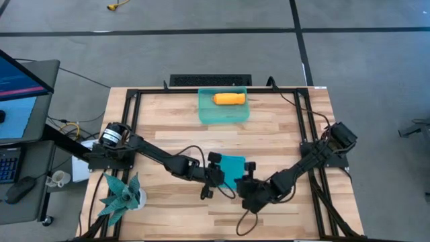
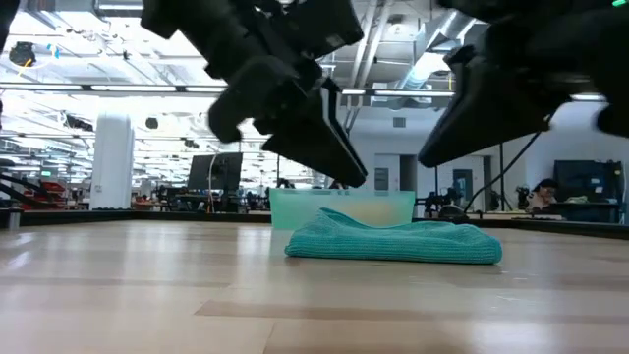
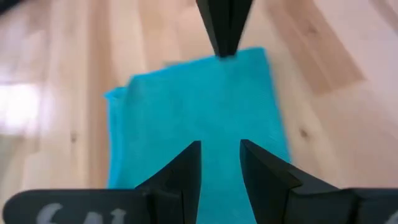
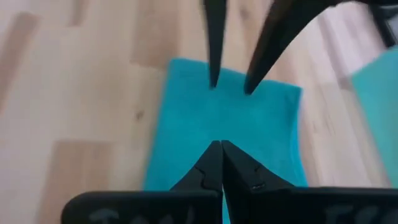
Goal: Roll microfiber towels into tight, uniform cylinder then place into a basket
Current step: Roll the blue microfiber cloth on the table
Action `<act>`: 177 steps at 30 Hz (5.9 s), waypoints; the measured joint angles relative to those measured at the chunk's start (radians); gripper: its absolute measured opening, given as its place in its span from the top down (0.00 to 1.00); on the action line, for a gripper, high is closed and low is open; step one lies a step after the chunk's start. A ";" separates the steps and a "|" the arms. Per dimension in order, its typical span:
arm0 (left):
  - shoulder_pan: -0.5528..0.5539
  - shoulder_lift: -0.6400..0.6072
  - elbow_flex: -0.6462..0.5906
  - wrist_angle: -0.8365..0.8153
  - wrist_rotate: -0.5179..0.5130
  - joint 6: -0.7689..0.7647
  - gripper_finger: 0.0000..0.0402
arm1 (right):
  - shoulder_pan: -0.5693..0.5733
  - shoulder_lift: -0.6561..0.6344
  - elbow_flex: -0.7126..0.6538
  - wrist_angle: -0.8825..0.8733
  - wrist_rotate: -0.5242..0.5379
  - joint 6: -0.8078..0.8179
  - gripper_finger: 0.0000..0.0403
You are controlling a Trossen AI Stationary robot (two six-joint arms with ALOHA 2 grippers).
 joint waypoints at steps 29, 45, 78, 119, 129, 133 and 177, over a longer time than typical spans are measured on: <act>0.107 -0.001 -0.115 0.034 0.171 -0.194 0.74 | -0.157 0.001 -0.070 -0.073 -0.188 0.248 0.96; 0.123 -0.002 -0.100 0.001 0.216 -0.344 0.74 | -0.227 0.001 -0.163 -0.077 -0.121 0.381 0.96; -0.170 -0.002 0.214 -0.544 -0.486 -0.224 0.74 | 0.084 -0.001 0.119 -0.745 0.302 0.590 0.94; -0.183 -0.002 0.098 -0.195 -0.121 -0.124 0.72 | 0.041 0.000 0.127 -0.575 0.037 0.344 0.82; -0.156 -0.002 0.083 -0.150 -0.095 -0.130 0.57 | 0.053 0.001 0.020 -0.420 0.021 0.186 0.74; -0.146 -0.002 0.083 -0.150 -0.095 -0.130 0.52 | 0.052 0.001 -0.034 -0.380 0.022 0.180 0.75; -0.013 0.128 0.084 -0.145 -0.042 -0.065 0.51 | 0.030 0.001 -0.087 -0.116 -0.084 0.211 0.66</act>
